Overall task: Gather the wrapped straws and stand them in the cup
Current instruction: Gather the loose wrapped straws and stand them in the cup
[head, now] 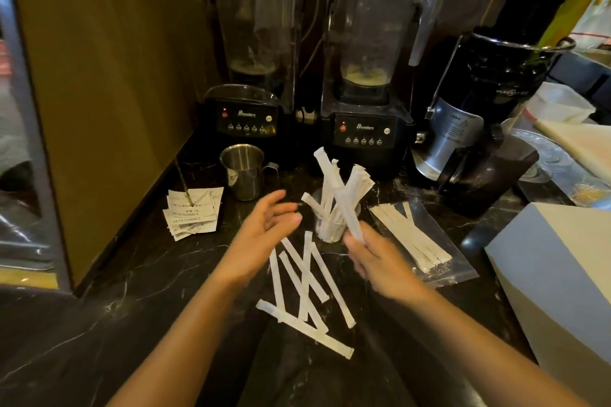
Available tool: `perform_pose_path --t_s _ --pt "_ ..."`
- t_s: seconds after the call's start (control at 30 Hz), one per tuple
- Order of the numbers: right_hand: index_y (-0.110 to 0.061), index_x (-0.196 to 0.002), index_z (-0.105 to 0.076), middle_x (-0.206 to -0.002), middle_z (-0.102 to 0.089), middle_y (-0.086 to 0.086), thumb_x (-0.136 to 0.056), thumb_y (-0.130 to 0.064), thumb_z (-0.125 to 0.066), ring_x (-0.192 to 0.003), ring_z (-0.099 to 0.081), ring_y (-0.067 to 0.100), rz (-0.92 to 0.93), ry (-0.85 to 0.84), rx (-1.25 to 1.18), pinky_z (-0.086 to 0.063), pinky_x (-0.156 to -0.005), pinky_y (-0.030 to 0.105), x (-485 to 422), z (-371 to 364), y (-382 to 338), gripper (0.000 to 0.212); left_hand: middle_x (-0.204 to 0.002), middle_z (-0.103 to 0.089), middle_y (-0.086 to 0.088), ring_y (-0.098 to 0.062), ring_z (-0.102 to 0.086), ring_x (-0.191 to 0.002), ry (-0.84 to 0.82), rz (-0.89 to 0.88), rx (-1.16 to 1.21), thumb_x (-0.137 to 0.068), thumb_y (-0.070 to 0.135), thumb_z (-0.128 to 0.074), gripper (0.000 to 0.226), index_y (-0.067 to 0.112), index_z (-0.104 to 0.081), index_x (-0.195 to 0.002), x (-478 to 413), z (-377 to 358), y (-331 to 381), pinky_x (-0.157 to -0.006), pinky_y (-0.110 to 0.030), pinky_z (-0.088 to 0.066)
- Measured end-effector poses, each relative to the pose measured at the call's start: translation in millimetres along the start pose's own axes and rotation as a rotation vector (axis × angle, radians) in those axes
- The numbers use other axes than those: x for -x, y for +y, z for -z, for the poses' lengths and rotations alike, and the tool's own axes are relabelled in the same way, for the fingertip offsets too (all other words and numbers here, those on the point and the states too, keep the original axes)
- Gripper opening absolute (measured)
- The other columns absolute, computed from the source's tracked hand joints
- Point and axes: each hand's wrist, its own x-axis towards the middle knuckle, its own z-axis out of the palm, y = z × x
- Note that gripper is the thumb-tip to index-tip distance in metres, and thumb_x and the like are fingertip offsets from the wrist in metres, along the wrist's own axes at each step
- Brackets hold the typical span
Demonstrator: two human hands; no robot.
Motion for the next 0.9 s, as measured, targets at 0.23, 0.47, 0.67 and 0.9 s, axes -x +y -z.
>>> perform_pose_path --t_s 0.23,0.47,0.67,0.9 --pt "-0.014 -0.085 -0.043 -0.041 -0.054 -0.005 -0.097 -0.020 -0.030 -0.033 -0.046 0.007 -0.062 -0.191 -0.472 -0.041 -0.042 0.022 5 -66 -27 0.019 -0.088 -0.069 0.009 -0.006 -0.063 -0.088 -0.134 0.046 0.205 -0.073 0.038 -0.052 0.033 0.027 -0.058 -0.104 3 -11 -12 -0.080 -0.022 -0.052" --pt "-0.010 -0.076 -0.047 -0.052 -0.055 0.000 -0.097 -0.021 -0.030 -0.036 -0.050 0.007 -0.238 -0.243 -0.523 -0.045 -0.043 0.021 -1 -93 -28 0.029 -0.051 -0.060 0.005 -0.006 -0.055 -0.049 -0.114 0.122 0.234 -0.092 0.025 -0.039 0.026 0.016 -0.058 -0.077 3 -5 -24 -0.048 -0.014 -0.045" --pt "-0.012 -0.069 -0.051 -0.061 -0.056 0.005 -0.096 -0.030 -0.034 -0.046 -0.055 0.009 -0.303 -0.235 -0.463 -0.049 -0.051 0.021 -12 -105 -24 0.037 -0.045 -0.043 0.009 -0.005 -0.037 -0.041 -0.072 0.168 0.385 -0.094 0.026 -0.038 0.027 0.018 -0.051 -0.071 -3 1 -36 -0.043 -0.015 -0.040" --pt "-0.018 -0.084 -0.053 -0.077 -0.057 0.000 -0.094 -0.028 -0.040 -0.071 -0.059 0.010 -0.302 -0.190 -0.352 -0.051 -0.061 0.018 -28 -106 -19 0.019 -0.043 -0.040 0.009 -0.004 -0.032 -0.038 -0.034 0.164 0.401 -0.094 0.027 -0.036 0.029 0.018 -0.048 -0.069 -15 10 -35 -0.037 -0.013 -0.031"
